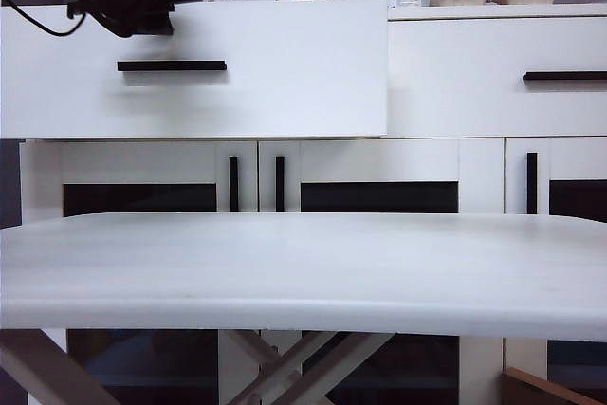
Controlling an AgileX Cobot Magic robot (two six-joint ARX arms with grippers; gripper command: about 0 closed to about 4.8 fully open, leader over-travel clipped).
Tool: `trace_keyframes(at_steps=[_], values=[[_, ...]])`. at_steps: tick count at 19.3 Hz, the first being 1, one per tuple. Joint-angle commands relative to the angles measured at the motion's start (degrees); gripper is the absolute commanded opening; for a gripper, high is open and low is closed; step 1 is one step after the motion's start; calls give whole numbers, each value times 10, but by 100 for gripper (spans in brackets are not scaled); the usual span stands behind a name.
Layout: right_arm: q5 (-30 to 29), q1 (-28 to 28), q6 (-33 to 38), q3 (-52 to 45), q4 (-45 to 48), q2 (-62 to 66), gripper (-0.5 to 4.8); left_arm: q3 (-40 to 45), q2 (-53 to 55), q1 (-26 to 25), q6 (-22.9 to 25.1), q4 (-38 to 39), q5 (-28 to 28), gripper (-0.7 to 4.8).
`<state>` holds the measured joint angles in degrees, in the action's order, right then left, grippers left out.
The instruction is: Pick up a can of beer from the white table, open the left drawer, place the beer inside the drawer, and finally close the drawer.
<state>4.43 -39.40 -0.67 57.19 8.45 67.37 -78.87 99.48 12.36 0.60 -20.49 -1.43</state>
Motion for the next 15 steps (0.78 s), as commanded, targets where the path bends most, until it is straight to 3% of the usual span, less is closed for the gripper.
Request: trace_keyframes(at_steps=[1, 15], values=[[-4, -1, 0, 3, 7, -3, -3, -33, 26, 0, 4, -8, 2, -6], [-10, -1, 0, 3, 6, -7, -2, -179, 142, 0, -6, 29, 2, -6]])
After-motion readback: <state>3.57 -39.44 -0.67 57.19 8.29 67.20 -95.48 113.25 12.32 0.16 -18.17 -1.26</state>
